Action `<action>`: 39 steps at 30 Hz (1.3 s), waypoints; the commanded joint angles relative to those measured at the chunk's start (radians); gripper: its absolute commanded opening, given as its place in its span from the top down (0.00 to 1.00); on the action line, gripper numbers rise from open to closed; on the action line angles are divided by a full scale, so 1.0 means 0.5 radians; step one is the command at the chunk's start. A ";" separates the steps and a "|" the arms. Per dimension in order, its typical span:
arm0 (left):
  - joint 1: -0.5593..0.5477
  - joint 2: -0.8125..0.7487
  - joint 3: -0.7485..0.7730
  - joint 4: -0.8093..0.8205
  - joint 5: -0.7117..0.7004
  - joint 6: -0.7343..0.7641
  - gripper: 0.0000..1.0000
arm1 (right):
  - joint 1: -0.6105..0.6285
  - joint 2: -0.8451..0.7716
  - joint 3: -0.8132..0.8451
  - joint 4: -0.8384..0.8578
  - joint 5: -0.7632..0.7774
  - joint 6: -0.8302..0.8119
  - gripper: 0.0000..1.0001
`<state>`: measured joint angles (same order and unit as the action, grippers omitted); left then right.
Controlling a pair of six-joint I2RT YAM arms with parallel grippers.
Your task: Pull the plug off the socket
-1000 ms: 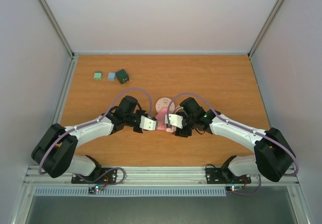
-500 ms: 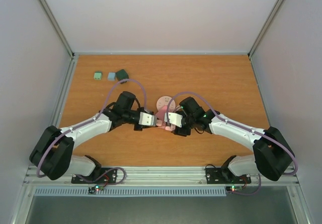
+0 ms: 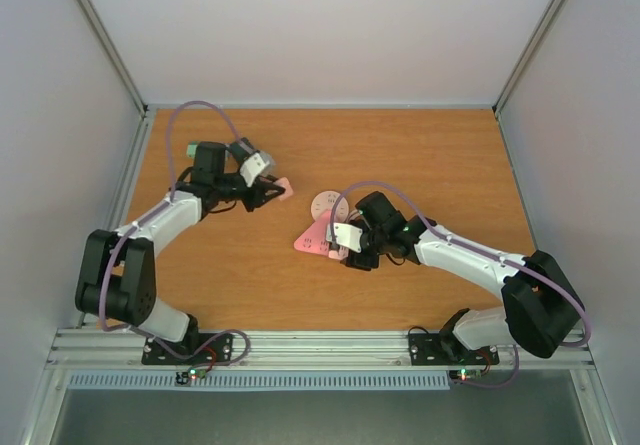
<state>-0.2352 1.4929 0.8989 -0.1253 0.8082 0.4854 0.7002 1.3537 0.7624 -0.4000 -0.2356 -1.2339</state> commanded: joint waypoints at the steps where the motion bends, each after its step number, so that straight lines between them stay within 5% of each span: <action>1: 0.207 0.089 0.068 0.164 0.056 -0.642 0.83 | -0.006 0.037 0.037 -0.122 0.043 0.066 0.41; 6: 0.507 0.200 0.127 0.116 0.001 -0.867 0.83 | -0.008 0.022 0.101 -0.162 0.004 0.122 0.22; 15: 1.032 0.536 0.293 -0.053 -0.024 -0.984 0.80 | -0.006 0.005 0.232 -0.222 -0.106 0.189 0.07; 30: 1.319 1.099 0.822 -0.331 -0.092 -0.909 0.73 | -0.014 0.005 0.509 -0.334 -0.190 0.463 0.05; 39: 1.326 1.314 1.048 -0.536 -0.132 -0.854 0.55 | -0.173 0.072 0.717 -0.496 -0.313 0.669 0.06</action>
<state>0.4221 2.1075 1.3762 -0.3218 0.7525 0.0330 0.6518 1.3720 1.0798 -0.5953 -0.3500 -0.9718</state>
